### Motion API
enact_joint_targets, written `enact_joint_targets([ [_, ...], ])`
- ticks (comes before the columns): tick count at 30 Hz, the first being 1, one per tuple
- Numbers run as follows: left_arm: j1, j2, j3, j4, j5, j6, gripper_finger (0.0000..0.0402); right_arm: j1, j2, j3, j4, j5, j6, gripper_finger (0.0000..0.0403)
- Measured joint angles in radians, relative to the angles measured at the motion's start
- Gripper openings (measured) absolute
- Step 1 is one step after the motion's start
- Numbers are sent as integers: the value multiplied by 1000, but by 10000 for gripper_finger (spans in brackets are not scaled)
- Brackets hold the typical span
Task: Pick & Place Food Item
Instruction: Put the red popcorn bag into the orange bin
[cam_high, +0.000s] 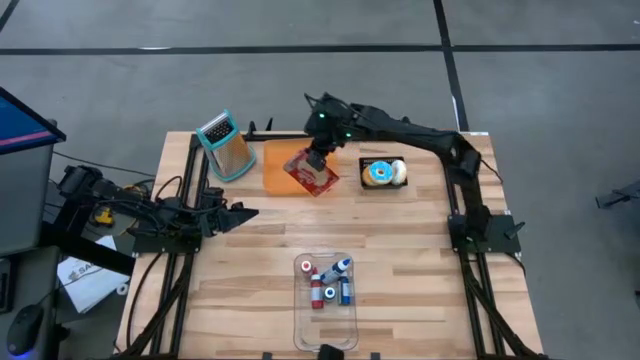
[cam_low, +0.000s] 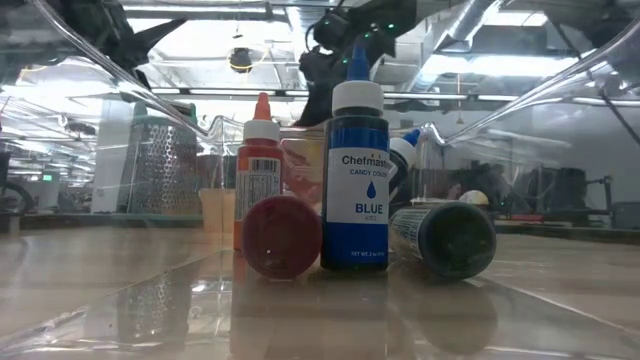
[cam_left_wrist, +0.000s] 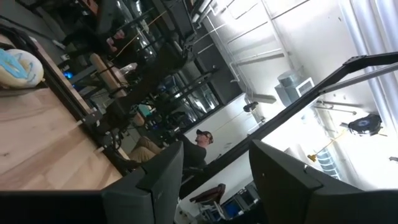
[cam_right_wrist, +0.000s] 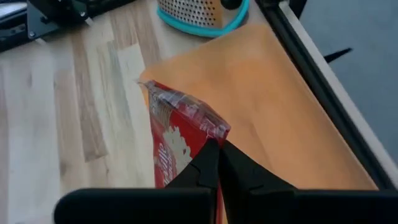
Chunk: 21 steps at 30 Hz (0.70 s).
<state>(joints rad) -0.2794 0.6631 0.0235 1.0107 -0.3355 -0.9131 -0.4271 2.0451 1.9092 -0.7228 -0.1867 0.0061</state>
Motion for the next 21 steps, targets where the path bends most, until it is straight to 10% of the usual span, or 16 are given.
enact_joint_targets([
  [13,0,0,0,1,-16,-3,182,-25,209,148,-40,1,-48,0],
  [21,0,0,0,0,-16,-8,182,-35,114,147,-36,-93,36,0],
])
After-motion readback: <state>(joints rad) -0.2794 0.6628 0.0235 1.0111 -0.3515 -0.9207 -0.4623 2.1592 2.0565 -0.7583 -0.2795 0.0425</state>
